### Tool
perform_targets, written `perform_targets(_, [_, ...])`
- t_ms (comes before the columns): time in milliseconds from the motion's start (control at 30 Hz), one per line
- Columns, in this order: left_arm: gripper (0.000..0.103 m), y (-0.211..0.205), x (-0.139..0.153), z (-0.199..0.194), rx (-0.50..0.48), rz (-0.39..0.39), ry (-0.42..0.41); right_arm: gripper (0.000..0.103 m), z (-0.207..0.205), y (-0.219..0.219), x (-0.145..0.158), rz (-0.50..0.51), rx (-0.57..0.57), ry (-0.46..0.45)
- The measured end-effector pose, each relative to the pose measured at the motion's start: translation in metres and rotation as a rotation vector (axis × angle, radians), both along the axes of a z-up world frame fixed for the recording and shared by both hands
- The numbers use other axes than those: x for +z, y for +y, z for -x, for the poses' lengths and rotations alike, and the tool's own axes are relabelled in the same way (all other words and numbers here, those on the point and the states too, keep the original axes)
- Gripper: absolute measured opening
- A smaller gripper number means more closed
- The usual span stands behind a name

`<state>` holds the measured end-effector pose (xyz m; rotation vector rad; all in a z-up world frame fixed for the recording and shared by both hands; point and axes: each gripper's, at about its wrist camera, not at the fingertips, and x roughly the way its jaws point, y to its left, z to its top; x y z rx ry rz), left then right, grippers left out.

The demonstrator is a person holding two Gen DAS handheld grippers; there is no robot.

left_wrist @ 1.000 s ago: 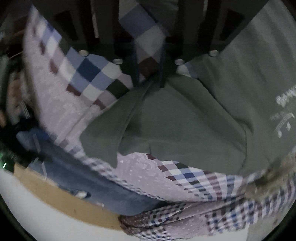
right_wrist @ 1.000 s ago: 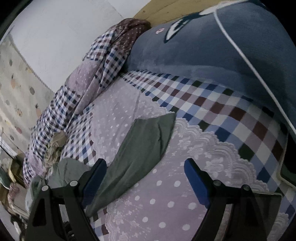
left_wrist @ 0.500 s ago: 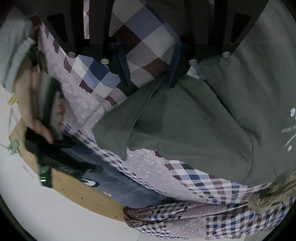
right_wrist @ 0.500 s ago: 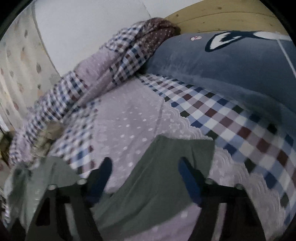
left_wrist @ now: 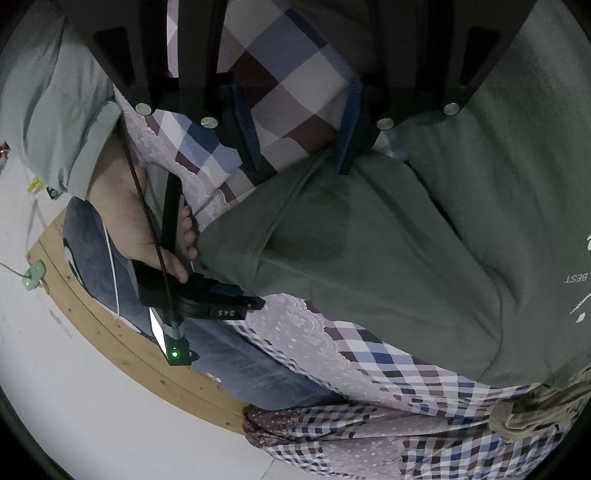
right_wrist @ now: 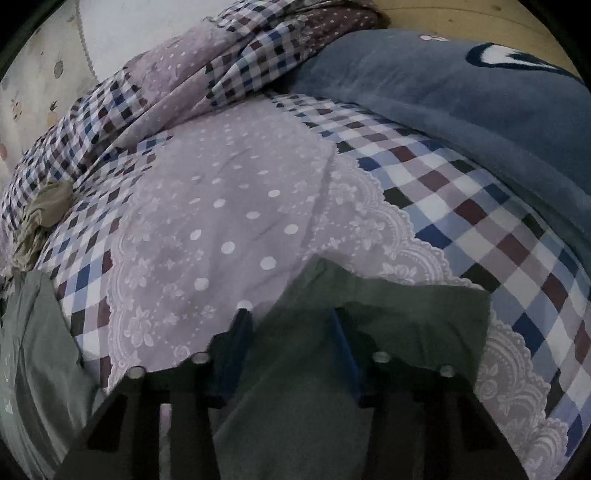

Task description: Fold clothes

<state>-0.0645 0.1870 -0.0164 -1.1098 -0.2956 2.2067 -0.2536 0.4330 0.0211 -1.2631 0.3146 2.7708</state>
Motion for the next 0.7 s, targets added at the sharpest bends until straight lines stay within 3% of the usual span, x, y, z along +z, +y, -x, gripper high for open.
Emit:
perform_targets(33, [0.045, 0.0, 0.0, 0.001, -0.001, 0.0, 0.0, 0.003, -0.001, 0.003, 0.0, 0.011, -0.008, 0.008])
perform_targets(167, [0.045, -0.002, 0.0, 0.004, -0.001, -0.006, -0.004, 0.003, -0.022, 0.021, 0.018, 0.115, -0.034, 0.127])
perform_targets(300, [0.045, -0.004, -0.001, 0.008, 0.002, -0.028, -0.019, 0.003, -0.047, 0.02, 0.05, 0.197, 0.037, 0.259])
perform_targets(367, [0.045, -0.005, -0.002, 0.009, 0.003, -0.037, -0.025, 0.003, -0.066, 0.007, 0.07, 0.186, 0.086, 0.302])
perform_targets(500, [0.044, -0.005, -0.001, 0.011, 0.004, -0.046, -0.034, 0.002, -0.123, -0.014, 0.091, 0.203, 0.073, 0.348])
perform_targets(700, [0.044, -0.006, 0.003, 0.008, 0.006, -0.041, -0.049, 0.003, -0.211, -0.023, 0.083, 0.325, -0.071, 0.342])
